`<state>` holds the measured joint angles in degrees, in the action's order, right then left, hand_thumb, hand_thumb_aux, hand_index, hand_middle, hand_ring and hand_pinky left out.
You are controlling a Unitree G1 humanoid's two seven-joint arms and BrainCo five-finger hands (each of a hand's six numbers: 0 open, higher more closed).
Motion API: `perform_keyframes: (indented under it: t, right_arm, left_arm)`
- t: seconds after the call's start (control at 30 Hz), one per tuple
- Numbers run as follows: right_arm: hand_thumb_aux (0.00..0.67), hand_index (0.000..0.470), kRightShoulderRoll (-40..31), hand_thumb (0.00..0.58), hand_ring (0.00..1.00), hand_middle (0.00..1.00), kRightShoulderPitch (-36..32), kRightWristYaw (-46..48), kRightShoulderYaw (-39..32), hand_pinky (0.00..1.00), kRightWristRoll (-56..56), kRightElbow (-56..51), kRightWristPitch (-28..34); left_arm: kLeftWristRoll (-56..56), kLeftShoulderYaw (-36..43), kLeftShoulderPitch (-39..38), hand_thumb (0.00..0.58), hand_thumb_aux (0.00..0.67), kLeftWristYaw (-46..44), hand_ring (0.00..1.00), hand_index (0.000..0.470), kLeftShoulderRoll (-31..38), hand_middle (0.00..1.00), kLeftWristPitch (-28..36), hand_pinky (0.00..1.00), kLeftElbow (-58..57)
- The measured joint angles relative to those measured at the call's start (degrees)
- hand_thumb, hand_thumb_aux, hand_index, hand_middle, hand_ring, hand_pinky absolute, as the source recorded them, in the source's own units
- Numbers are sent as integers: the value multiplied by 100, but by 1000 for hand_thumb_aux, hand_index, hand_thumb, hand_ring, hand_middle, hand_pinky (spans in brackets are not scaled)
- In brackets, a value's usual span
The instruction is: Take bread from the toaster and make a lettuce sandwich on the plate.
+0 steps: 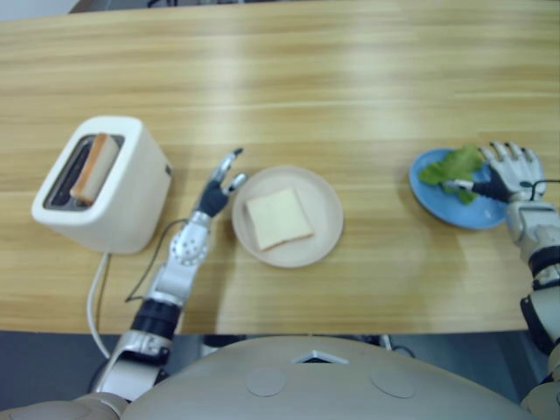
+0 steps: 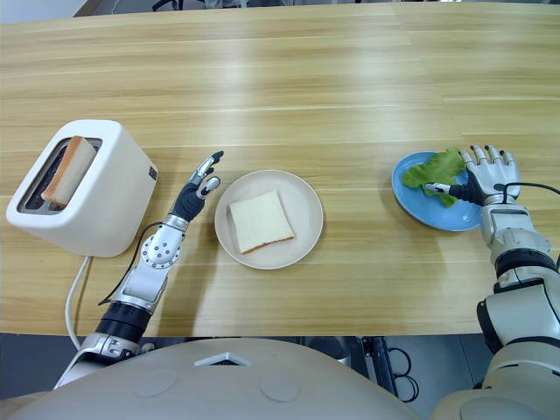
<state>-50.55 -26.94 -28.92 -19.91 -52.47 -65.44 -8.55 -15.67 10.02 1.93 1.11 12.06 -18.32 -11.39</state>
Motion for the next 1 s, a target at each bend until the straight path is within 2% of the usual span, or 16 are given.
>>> perform_keyframes:
  t: [0.03, 0.07, 0.1, 0.53, 0.57, 0.6, 0.63, 0.67, 0.83, 0.87, 0.9, 0.93, 1.0]
  right_arm:
    - [137, 94, 0, 212, 0, 0, 0, 10, -31, 0, 16, 0, 1]
    - [279, 191, 1, 382, 0, 0, 0, 36, -61, 0, 54, 0, 4]
    - [365, 251, 1, 460, 0, 0, 0, 52, -73, 0, 68, -1, 6]
    - [365, 251, 229, 460, 0, 0, 0, 238, -460, 0, 161, -115, 2]
    - [352, 242, 257, 449, 0, 0, -1, 237, -483, 0, 165, -124, 1]
    - [71, 49, 261, 116, 0, 0, -8, 236, -494, 0, 196, -130, 0]
    - [71, 49, 260, 116, 0, 0, -12, 237, -497, 0, 225, -146, -1]
    - [0, 0, 258, 0, 0, 0, -14, 236, -499, 0, 252, -157, 3]
    - [0, 0, 275, 0, 0, 0, 2, 244, -541, 0, 280, -216, -71]
    - [145, 99, 278, 223, 0, 0, 1, 250, -550, 0, 285, -227, -84]
    - [145, 99, 278, 223, 0, 0, 1, 255, -560, 0, 289, -236, -90]
    - [376, 258, 278, 468, 0, 0, 1, 261, -578, 0, 299, -246, -102]
    - [376, 258, 280, 468, 0, 0, -11, 260, -601, 0, 357, -246, -144]
  left_arm:
    - [0, -3, 0, 0, 0, 0, 0, 0, 1, 0, 0, 0, 0]
    - [0, -12, -5, 0, 0, 0, 0, 0, 2, 0, 0, 0, 0]
    - [0, -19, -10, 0, 0, 0, 0, 0, 3, 0, 0, 0, 0]
    - [-3, -53, -31, 0, 0, -6, 0, 0, 14, 0, 0, 0, 0]
    - [-4, -53, -32, 0, 0, -6, 0, 0, 14, 0, 0, 0, 0]
    - [-4, -52, -33, 0, 0, -7, 0, 0, 14, 0, 1, 0, 0]
    - [-4, -52, -34, 0, 0, -7, 0, 0, 14, 0, 1, 0, 0]
    - [-4, -53, -39, 0, 0, -7, 0, 0, 15, 0, 1, 0, 0]
    - [-4, -53, -62, 0, 0, -8, 0, 0, 16, 0, 1, 0, 0]
    - [-4, -53, -71, 0, 0, -8, 0, 0, 16, 0, 1, 0, 0]
    - [-4, -53, -76, 0, 0, -8, 0, 0, 16, 0, 1, 0, 0]
    - [-4, -53, -85, 0, 0, -8, 0, 0, 16, 0, 1, 0, 0]
    - [-4, -53, -93, 0, 0, -8, 0, 0, 18, 0, 1, 0, 0]
